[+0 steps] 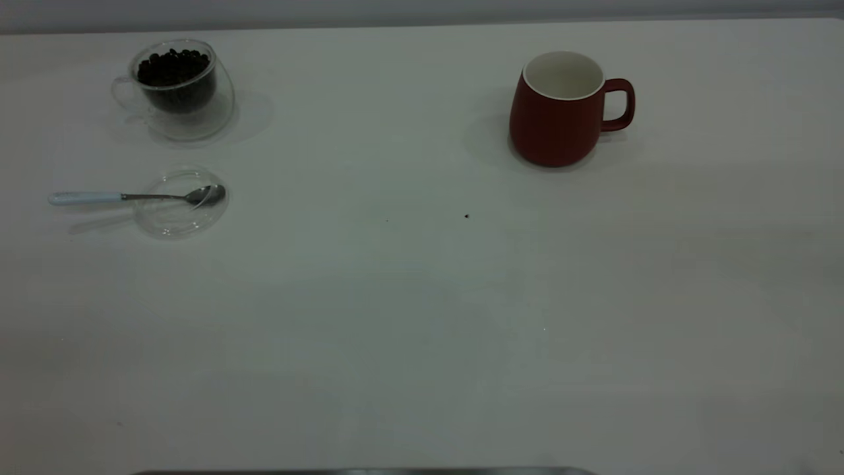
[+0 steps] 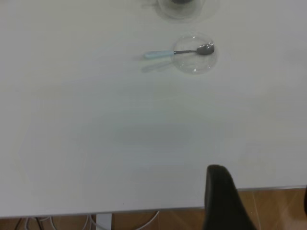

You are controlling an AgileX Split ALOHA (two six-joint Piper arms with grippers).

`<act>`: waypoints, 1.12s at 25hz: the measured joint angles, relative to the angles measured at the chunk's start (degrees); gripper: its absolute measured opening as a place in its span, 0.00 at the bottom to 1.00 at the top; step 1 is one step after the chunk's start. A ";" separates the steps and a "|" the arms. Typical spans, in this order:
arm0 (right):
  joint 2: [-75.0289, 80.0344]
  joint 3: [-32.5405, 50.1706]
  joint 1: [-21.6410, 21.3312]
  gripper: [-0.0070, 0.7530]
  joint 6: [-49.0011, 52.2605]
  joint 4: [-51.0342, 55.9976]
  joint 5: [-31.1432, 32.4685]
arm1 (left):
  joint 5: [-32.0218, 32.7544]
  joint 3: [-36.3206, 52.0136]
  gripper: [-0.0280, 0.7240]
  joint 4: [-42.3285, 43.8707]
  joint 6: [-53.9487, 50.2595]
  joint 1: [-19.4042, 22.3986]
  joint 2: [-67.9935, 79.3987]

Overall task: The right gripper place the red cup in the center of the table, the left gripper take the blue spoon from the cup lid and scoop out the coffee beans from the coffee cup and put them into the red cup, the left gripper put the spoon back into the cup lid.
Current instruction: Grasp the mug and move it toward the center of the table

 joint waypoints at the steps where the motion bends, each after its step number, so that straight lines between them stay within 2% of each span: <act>1: 3.90 0.00 0.00 0.73 -2.25 1.78 -2.90 | 0.00 0.00 0.65 0.00 0.00 0.00 0.00; 5: 18.83 -0.37 0.00 0.73 -14.26 13.26 -12.06 | 0.00 0.00 0.65 0.00 0.00 0.00 0.00; 9: 32.07 -4.00 0.00 0.73 -28.22 26.99 -14.70 | 0.00 0.00 0.65 0.00 0.00 0.00 0.00; 12: 41.47 -8.74 0.00 0.73 -35.62 33.42 -15.69 | 0.00 0.00 0.65 0.00 0.00 0.00 0.00; 28: 79.83 -35.67 0.00 0.73 -38.48 36.24 -19.74 | 0.00 0.00 0.65 0.00 0.11 0.00 0.00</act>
